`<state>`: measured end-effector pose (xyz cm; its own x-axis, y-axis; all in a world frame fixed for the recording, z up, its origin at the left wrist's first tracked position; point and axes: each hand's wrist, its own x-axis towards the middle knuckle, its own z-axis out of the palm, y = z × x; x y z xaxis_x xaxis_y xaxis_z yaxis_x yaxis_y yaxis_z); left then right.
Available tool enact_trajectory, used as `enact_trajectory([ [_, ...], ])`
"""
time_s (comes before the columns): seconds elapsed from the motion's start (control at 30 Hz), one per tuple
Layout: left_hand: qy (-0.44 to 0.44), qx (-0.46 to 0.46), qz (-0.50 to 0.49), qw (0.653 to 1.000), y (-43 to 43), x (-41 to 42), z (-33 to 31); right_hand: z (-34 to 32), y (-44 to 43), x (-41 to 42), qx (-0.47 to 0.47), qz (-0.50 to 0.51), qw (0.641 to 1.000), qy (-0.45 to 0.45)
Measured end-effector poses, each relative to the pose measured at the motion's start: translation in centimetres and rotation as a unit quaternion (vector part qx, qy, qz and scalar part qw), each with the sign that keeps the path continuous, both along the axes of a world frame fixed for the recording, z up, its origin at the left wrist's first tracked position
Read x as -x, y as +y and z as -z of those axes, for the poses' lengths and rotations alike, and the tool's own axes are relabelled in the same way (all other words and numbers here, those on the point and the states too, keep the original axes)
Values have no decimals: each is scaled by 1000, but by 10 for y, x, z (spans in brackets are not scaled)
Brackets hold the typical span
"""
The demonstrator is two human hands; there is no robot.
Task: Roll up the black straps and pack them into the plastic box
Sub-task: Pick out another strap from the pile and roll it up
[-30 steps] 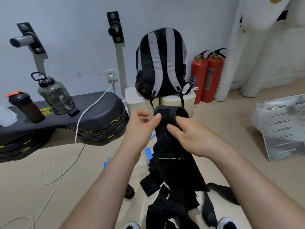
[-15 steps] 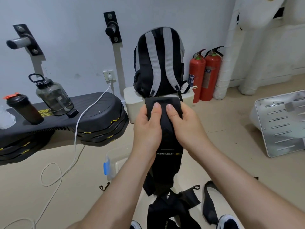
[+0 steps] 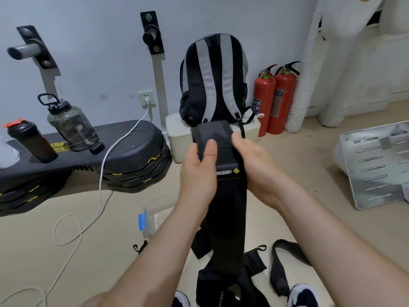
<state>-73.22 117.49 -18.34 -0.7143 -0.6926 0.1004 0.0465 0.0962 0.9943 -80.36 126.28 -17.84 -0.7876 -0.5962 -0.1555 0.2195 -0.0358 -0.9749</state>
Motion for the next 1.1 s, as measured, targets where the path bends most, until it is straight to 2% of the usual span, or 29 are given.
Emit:
enact_trajectory([
  [0.07, 11, -41, -25, 999, -6, 4, -1, 10, -4, -12, -70, -32, 995, 70],
  [0.13, -5, -47, -22, 999, -8, 5, -1, 14, -5, -19, -84, -10, 990, 117],
  [0.23, -13, -90, 37, 995, -9, 6, 5, 10, -4, -20, -81, 35, 980, 177],
  [0.3, -13, -135, 97, 986, -6, 5, 6, 4, -4, -18, -65, 101, 973, 198],
  [0.37, -45, -73, 128, 988, 1, 3, 11, -1, -3, -11, -49, 184, 961, 198],
  [0.43, -83, 32, 125, 988, 9, -1, 13, -5, 1, 0, -24, 214, 966, 144],
  [0.5, -87, 82, 93, 988, 11, -3, 10, -7, 5, 4, 23, 149, 987, 51],
  [0.57, -65, 51, 44, 996, 6, -1, 6, -3, 5, -2, 20, 62, 998, 5],
  [0.6, -52, 21, 12, 998, 1, 2, 5, 1, 5, -8, -22, 28, 999, 37],
  [0.67, -46, -45, -46, 997, -10, 6, 0, 12, 5, -20, -136, -21, 977, 164],
  [0.73, -40, -132, -51, 989, -21, 8, -2, 18, 5, -25, -191, -29, 953, 232],
  [0.8, -15, -219, 2, 976, -20, 7, -3, 18, 3, -22, -168, 25, 959, 225],
  [0.83, -17, -225, 42, 973, -15, 6, -1, 17, 2, -19, -152, 65, 962, 216],
  [0.9, -61, -152, 108, 980, -1, 3, 6, 15, -2, -11, -113, 138, 967, 184],
  [0.97, -91, -94, 146, 981, 10, 1, 17, 12, -4, -6, -85, 176, 974, 114],
  [1.03, -85, -98, 130, 983, 14, 1, 22, 12, -4, -3, -77, 168, 980, 69],
  [1.1, -71, -107, 88, 988, 9, 1, 22, 10, -4, -4, -66, 116, 990, 55],
])
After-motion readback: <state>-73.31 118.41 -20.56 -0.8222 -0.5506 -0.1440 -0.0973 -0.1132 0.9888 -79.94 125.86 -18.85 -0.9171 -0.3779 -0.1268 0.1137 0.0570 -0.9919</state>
